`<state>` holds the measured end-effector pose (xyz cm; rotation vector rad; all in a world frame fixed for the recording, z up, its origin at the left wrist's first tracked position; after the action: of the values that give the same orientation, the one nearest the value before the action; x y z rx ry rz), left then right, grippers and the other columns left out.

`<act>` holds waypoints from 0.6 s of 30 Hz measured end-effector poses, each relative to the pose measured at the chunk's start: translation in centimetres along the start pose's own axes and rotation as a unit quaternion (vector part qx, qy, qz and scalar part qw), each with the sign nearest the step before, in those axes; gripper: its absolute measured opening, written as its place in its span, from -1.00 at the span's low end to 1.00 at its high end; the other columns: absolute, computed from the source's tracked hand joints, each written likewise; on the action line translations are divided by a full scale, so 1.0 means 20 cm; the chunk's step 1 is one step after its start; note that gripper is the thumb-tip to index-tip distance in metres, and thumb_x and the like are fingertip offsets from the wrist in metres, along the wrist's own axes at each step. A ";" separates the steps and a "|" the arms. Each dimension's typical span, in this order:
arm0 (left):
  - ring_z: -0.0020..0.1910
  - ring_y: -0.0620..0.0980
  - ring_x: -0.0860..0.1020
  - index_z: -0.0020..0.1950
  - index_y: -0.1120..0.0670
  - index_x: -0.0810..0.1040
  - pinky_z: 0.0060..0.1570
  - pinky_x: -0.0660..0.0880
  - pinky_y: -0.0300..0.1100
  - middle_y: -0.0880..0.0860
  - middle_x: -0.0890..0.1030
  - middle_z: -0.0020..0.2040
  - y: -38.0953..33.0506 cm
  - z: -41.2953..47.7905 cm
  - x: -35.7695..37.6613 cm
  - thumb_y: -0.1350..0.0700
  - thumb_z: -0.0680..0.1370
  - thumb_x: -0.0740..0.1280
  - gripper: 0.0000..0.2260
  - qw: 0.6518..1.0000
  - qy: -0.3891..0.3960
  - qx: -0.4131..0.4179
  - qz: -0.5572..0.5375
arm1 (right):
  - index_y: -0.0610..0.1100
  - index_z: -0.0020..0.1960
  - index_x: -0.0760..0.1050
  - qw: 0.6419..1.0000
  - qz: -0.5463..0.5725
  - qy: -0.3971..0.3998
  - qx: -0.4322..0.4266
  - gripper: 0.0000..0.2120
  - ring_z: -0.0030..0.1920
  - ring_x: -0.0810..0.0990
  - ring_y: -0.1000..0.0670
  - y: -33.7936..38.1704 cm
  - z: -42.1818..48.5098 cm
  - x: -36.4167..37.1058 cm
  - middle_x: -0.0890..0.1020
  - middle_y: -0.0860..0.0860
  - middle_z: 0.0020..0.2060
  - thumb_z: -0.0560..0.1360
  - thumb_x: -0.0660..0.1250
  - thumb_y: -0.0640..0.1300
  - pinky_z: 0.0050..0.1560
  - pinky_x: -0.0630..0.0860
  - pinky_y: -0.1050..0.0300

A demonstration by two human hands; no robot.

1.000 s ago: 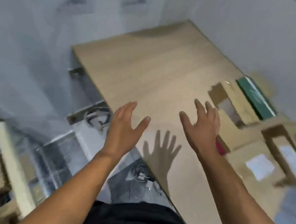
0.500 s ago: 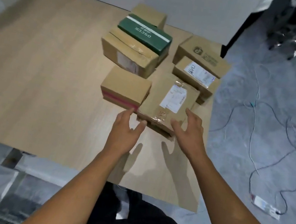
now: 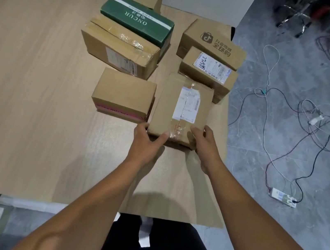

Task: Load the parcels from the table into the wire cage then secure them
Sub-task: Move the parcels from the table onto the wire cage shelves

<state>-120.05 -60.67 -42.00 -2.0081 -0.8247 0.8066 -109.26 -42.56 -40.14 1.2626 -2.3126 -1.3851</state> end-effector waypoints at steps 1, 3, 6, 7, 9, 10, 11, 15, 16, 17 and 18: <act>0.13 -0.16 0.50 0.34 0.03 0.36 0.09 0.45 -0.26 -0.04 0.40 0.26 0.00 -0.02 0.00 -0.25 0.51 0.46 -0.43 1.000 -0.004 -0.005 0.000 | -0.02 0.49 0.35 1.000 0.005 -0.017 -0.006 -0.44 0.12 0.64 0.14 0.00 -0.02 -0.02 0.57 0.03 0.31 0.57 0.35 0.18 0.04 0.55 0.25; -0.03 -0.17 0.48 0.09 -0.03 0.37 -0.12 0.40 -0.29 -0.04 0.43 0.08 0.01 -0.09 0.00 -0.26 0.52 0.45 -0.59 1.000 -0.022 -0.002 0.012 | -0.04 0.44 0.38 0.998 0.005 -0.053 -0.017 -0.32 0.17 0.60 0.08 -0.01 -0.07 -0.08 0.53 0.01 0.31 0.46 0.36 0.31 0.08 0.58 0.18; -0.17 -0.25 0.45 -0.13 0.03 0.32 -0.21 0.40 -0.39 0.01 0.44 -0.05 -0.01 -0.22 0.04 -0.08 0.54 0.47 -0.65 0.996 -0.079 0.040 0.009 | 0.00 0.42 0.42 0.998 0.006 -0.056 -0.035 -0.23 0.24 0.57 -0.02 -0.07 -0.17 -0.18 0.50 -0.03 0.32 0.34 0.35 0.40 0.26 0.58 -0.08; -0.15 -0.26 0.47 -0.14 0.05 0.31 -0.21 0.43 -0.40 0.05 0.49 -0.03 -0.02 -0.27 0.06 -0.01 0.54 0.48 -0.66 0.995 -0.086 0.044 -0.007 | 0.01 0.41 0.43 0.998 0.020 -0.049 -0.040 -0.25 0.24 0.58 -0.05 -0.10 -0.21 -0.21 0.50 -0.06 0.31 0.33 0.37 0.38 0.25 0.59 -0.13; 0.00 -0.08 0.59 -0.08 0.04 0.33 -0.14 0.54 -0.21 0.05 0.59 0.10 -0.03 -0.38 0.13 0.08 0.51 0.48 -0.70 0.994 -0.085 0.028 -0.058 | 0.04 0.38 0.42 0.996 0.048 -0.035 -0.061 -0.34 0.25 0.59 -0.10 -0.14 -0.27 -0.27 0.50 -0.09 0.32 0.37 0.42 0.30 0.21 0.63 -0.18; 0.08 -0.01 0.61 -0.01 -0.01 0.36 -0.11 0.56 -0.13 0.00 0.59 0.16 -0.04 -0.43 0.16 0.09 0.50 0.49 -0.71 0.992 -0.089 0.023 -0.086 | 0.05 0.36 0.42 0.995 0.056 -0.026 -0.081 -0.41 0.25 0.59 -0.10 -0.15 -0.30 -0.31 0.51 -0.06 0.31 0.41 0.43 0.24 0.16 0.65 -0.14; 0.15 -0.01 0.60 0.09 -0.07 0.40 -0.04 0.57 -0.12 -0.05 0.57 0.20 -0.04 -0.48 0.18 0.06 0.50 0.49 -0.69 0.989 -0.099 0.025 -0.111 | 0.06 0.35 0.43 0.993 0.058 -0.014 -0.107 -0.47 0.25 0.60 -0.07 -0.14 -0.32 -0.34 0.53 -0.01 0.29 0.44 0.45 0.18 0.09 0.68 -0.04; 0.20 -0.42 0.47 0.42 -0.36 0.38 0.11 0.48 -0.45 -0.26 0.39 0.24 -0.14 -0.65 0.12 -0.22 0.44 0.43 -0.44 0.971 -0.164 0.101 -0.139 | 0.10 0.33 0.42 0.978 0.049 0.054 -0.197 -0.47 0.21 0.61 0.11 0.04 -0.42 -0.37 0.59 0.16 0.23 0.43 0.48 0.16 0.04 0.64 0.13; 0.21 -0.46 0.44 0.41 -0.42 0.37 0.11 0.45 -0.50 -0.30 0.38 0.26 -0.16 -0.69 0.08 -0.24 0.44 0.41 -0.45 0.966 -0.180 0.116 -0.147 | 0.12 0.33 0.42 0.972 0.044 0.074 -0.217 -0.48 0.23 0.60 0.12 0.09 -0.44 -0.33 0.59 0.18 0.24 0.43 0.48 0.16 0.10 0.63 0.09; 0.24 -0.45 0.44 0.42 -0.43 0.37 0.17 0.45 -0.44 -0.31 0.39 0.29 -0.17 -0.73 0.03 -0.24 0.45 0.41 -0.46 0.959 -0.194 0.125 -0.162 | 0.16 0.34 0.42 0.966 0.036 0.097 -0.238 -0.49 0.24 0.59 0.13 0.15 -0.46 -0.29 0.58 0.21 0.25 0.44 0.48 0.15 0.15 0.61 0.07; 0.31 -0.39 0.45 0.46 -0.39 0.38 0.27 0.47 -0.31 -0.30 0.42 0.35 -0.16 -0.77 -0.03 -0.21 0.48 0.42 -0.44 0.952 -0.208 0.134 -0.183 | 0.18 0.37 0.41 0.958 0.025 0.122 -0.258 -0.48 0.26 0.57 0.17 0.20 -0.49 -0.22 0.56 0.24 0.28 0.46 0.48 0.14 0.18 0.59 0.09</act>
<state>-109.42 -66.13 -31.86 -1.4063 -1.2110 1.0714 -103.66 -44.80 -30.37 1.1219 -1.6574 -1.5719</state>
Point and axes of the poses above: each hand's wrist, its own z-axis towards the middle knuckle, its own x-axis out of the palm, y = z × x, the point moved 5 cm from there along z, towards the middle knuckle
